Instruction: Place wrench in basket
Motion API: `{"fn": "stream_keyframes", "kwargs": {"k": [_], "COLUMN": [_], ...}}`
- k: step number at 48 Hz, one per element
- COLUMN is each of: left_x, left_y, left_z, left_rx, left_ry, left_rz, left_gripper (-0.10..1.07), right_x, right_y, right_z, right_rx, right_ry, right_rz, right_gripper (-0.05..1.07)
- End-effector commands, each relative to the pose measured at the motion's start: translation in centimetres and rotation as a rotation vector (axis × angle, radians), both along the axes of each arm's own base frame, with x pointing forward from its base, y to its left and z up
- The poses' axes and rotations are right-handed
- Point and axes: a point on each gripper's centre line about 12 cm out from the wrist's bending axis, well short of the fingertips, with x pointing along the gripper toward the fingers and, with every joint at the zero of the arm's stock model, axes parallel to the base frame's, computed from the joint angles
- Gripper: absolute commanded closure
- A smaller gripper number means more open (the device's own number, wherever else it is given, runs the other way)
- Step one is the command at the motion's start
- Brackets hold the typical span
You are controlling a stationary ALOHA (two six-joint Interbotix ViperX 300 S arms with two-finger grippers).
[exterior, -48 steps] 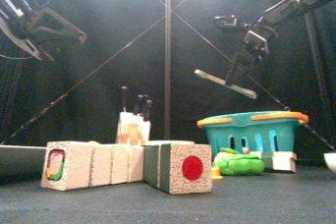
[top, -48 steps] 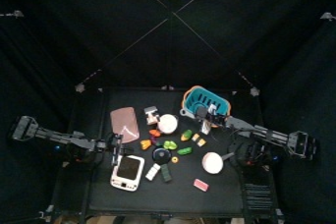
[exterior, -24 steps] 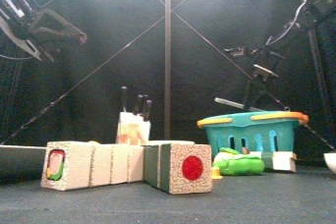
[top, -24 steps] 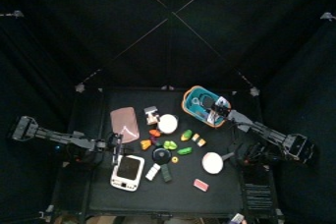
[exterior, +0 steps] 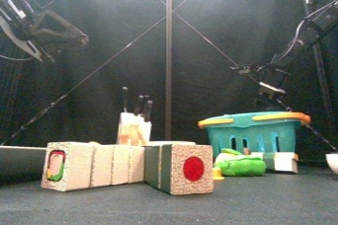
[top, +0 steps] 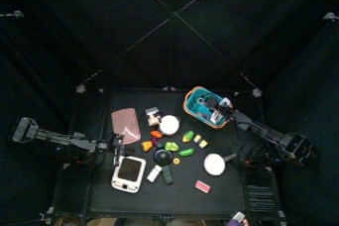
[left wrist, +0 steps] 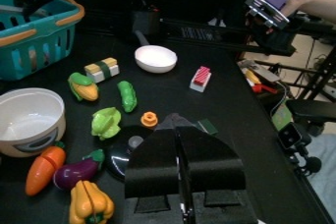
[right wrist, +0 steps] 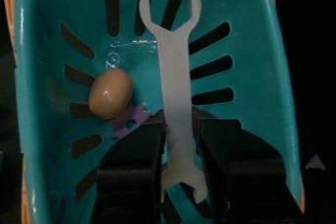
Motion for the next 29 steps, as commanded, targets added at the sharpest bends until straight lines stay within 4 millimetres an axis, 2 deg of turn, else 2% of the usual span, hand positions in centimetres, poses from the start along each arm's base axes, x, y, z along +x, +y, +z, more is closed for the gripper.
{"fn": "stream_keyframes", "kwargs": {"k": [1,10,29], "left_x": [0.3,0.3,0.3], "left_y": [0.0,0.0,0.0], "left_z": [0.8,0.7,0.6], "left_rx": [0.001,0.001,0.001], "left_ry": [-0.028,-0.026,-0.023], "left_rz": [0.002,0.003,0.002], "left_gripper": [0.94,0.94,0.94], "right_x": [0.2,0.3,-0.5], "right_y": [-0.3,-0.5,-1.1], "right_z": [0.1,-0.7,-1.6], "right_rx": [-0.002,0.021,0.041], "right_ry": [-0.011,0.007,0.026], "right_rz": [-0.005,-0.009,-0.041], "right_gripper": [0.50,0.48,0.27]}}
